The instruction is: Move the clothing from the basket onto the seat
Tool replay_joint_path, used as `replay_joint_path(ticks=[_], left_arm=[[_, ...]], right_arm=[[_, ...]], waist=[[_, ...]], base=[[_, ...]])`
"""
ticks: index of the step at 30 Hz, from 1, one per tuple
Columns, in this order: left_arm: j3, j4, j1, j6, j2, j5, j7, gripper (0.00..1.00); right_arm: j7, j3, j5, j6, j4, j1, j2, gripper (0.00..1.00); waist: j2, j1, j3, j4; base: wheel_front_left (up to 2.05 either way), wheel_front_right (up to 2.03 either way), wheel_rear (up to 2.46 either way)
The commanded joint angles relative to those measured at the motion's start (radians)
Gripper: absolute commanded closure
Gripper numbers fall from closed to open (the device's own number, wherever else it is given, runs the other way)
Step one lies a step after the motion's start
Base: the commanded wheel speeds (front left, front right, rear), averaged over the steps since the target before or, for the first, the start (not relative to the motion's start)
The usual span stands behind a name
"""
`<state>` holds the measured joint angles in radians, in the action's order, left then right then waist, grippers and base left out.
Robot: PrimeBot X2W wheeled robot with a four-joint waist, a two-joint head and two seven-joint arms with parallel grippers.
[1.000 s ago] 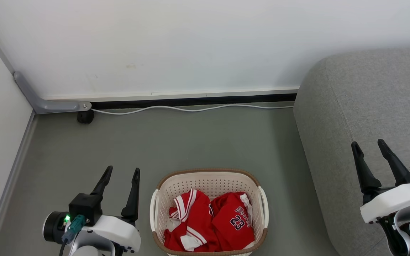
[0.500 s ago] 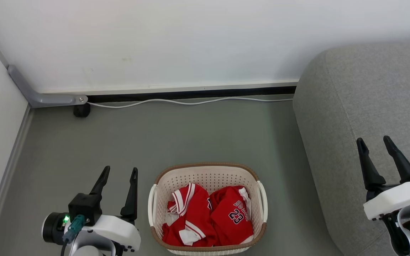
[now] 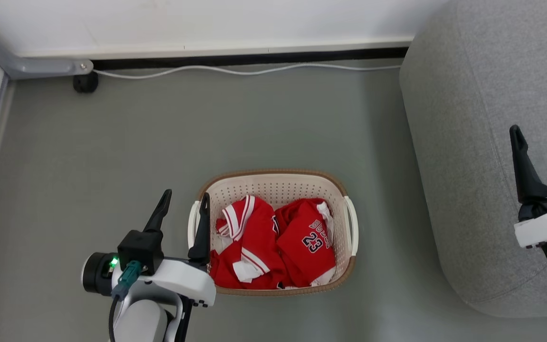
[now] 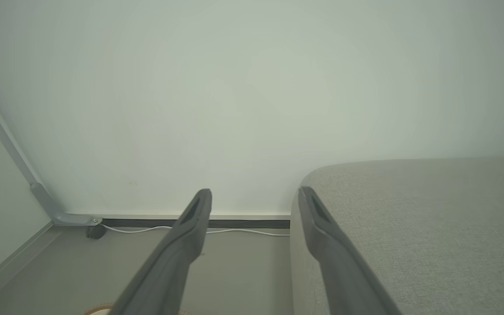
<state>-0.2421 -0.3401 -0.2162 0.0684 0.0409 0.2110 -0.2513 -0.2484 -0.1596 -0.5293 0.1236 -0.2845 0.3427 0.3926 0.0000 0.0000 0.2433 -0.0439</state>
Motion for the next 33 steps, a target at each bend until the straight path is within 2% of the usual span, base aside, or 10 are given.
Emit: replay_joint_path(ticks=[1, 19, 28, 33], left_arm=[[0.016, 0.031, -0.047, 0.018, 0.009, 0.013, -0.010, 0.00], [-0.228, -0.021, -0.275, 0.152, 0.009, 0.137, -0.010, 0.00], [-0.335, -0.138, -0.431, 0.157, 0.009, 0.202, -0.010, 0.00], [-0.405, -0.272, -0.524, 0.157, 0.009, 0.274, -0.010, 0.00]], right_arm=[[-0.013, -0.004, -0.009, 0.007, 0.037, 0.023, 0.033, 0.00], [-0.013, 0.053, -0.044, 0.007, 0.204, 0.149, 0.110, 0.00], [-0.013, 0.033, -0.059, 0.007, 0.277, 0.224, 0.129, 0.00], [-0.013, 0.004, -0.059, 0.007, 0.316, 0.259, 0.129, 0.00]], waist=[[0.0000, 0.0000, 0.058, -0.005], [0.0000, 0.0000, 0.398, -0.035], [0.0000, 0.0000, 0.534, -0.063], [0.0000, 0.0000, 0.587, -0.084]], base=[[0.00, 0.00, 0.00], [0.00, 0.00, 0.00], [0.00, 0.00, 0.00], [0.00, 0.00, 0.00]])
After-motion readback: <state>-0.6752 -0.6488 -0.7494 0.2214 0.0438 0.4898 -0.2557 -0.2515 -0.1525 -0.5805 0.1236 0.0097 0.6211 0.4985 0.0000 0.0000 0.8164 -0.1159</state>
